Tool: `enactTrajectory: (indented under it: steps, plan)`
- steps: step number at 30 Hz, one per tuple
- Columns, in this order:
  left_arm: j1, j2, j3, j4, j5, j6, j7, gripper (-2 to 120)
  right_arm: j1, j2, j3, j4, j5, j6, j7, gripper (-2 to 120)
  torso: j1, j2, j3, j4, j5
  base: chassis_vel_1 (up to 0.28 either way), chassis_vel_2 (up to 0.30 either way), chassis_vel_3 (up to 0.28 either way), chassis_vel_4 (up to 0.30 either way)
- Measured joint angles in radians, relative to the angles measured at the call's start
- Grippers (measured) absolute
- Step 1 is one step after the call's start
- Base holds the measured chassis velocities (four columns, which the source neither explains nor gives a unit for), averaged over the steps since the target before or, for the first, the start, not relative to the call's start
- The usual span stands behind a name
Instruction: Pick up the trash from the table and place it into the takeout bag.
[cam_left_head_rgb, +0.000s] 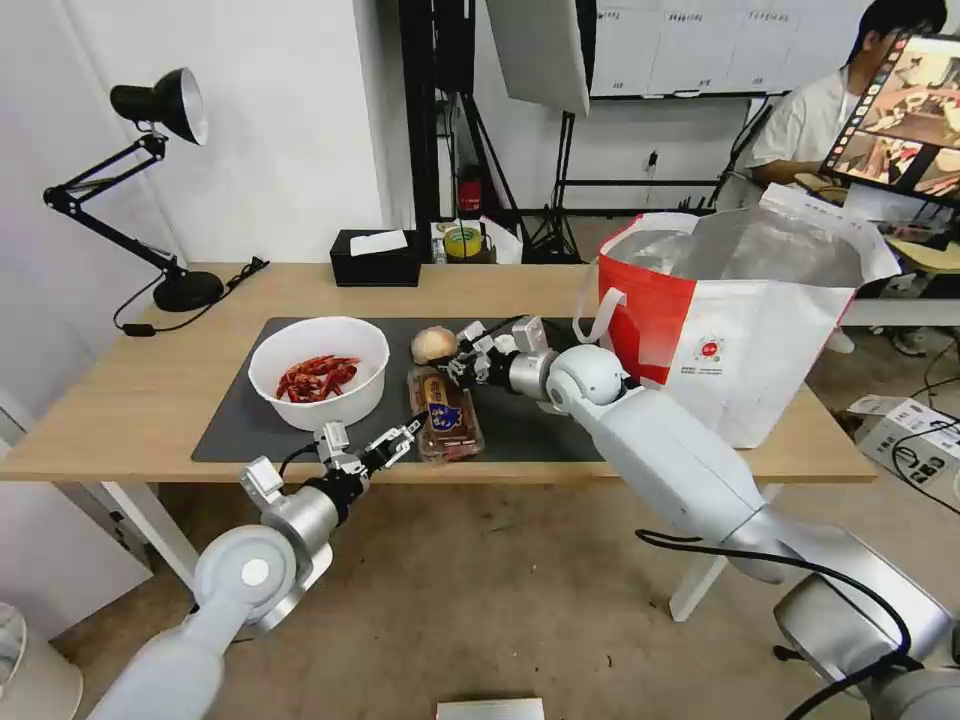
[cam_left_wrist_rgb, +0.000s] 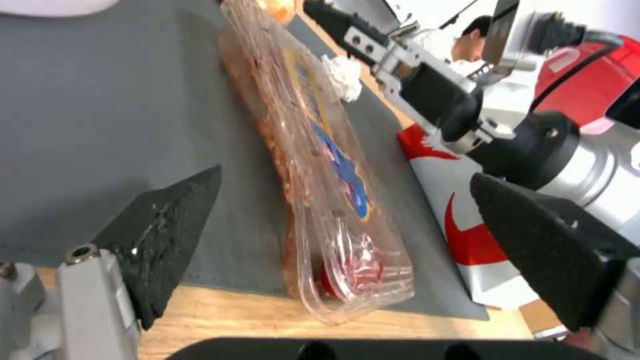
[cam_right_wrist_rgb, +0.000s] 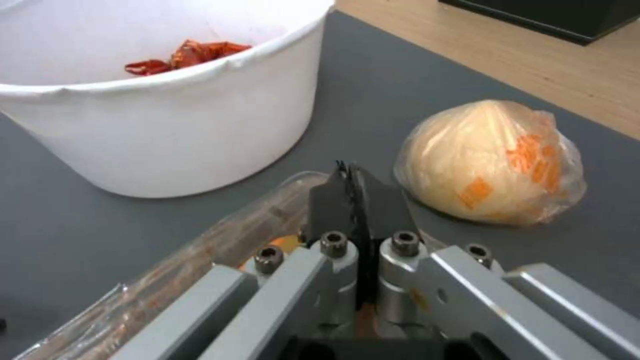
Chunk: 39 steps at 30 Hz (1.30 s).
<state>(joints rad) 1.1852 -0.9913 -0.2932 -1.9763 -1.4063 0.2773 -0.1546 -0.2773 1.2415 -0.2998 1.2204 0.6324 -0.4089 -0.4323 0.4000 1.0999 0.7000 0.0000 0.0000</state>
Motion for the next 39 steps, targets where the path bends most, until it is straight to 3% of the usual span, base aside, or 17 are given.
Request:
enactTrajectory:
  steps: [39]
  plan:
    - [-0.033, -0.003, 0.048, 0.017, 0.010, 0.009, -0.027, 100, -0.009, 0.016, -0.021, -0.051, -0.029, -0.005, -0.039, 0, 0.000, 0.000, 0.000, 0.0000, 0.0000, 0.000, 0.000, 0.000, 0.000]
